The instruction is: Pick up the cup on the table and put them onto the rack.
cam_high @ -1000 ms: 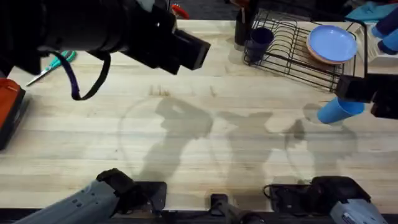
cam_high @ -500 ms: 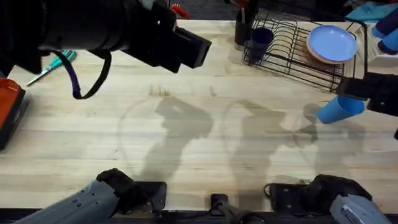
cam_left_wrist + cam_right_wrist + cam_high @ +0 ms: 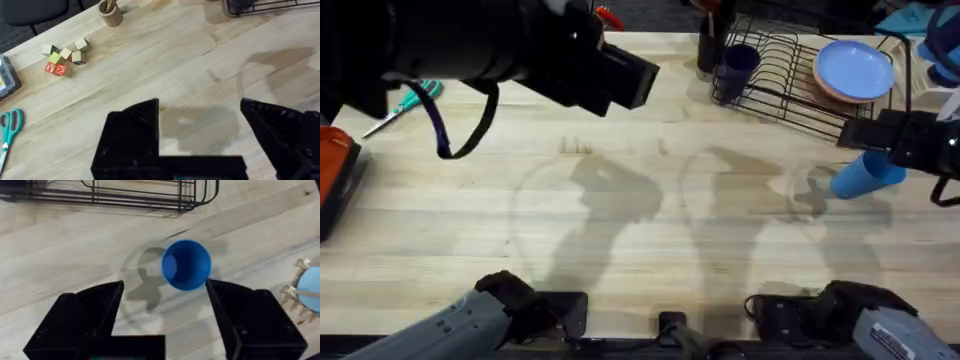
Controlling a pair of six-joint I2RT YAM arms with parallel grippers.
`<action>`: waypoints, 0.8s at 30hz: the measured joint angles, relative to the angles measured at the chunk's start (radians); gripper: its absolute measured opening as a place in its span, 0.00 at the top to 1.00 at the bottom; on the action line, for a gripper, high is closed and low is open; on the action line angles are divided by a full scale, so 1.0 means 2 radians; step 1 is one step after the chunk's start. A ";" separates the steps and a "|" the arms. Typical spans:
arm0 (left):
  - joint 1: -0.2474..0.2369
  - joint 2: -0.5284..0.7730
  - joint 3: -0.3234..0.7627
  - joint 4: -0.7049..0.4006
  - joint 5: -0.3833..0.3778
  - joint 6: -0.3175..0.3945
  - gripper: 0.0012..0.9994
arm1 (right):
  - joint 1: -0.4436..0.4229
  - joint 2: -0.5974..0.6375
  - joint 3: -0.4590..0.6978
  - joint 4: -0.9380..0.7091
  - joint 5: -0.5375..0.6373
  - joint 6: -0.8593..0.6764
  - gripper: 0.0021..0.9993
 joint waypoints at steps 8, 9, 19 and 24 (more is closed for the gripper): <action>0.000 0.000 0.000 0.000 0.000 0.000 0.01 | 0.000 0.023 0.000 0.000 -0.011 0.000 0.01; 0.000 0.000 0.000 0.000 0.000 0.000 0.01 | 0.000 0.028 0.000 0.000 -0.011 0.000 0.01; 0.000 0.000 0.000 0.000 0.000 0.000 0.01 | 0.000 0.076 0.000 0.001 -0.011 0.000 0.01; 0.000 0.000 0.000 0.000 0.000 0.000 0.01 | 0.000 0.093 0.000 0.001 -0.011 0.000 0.01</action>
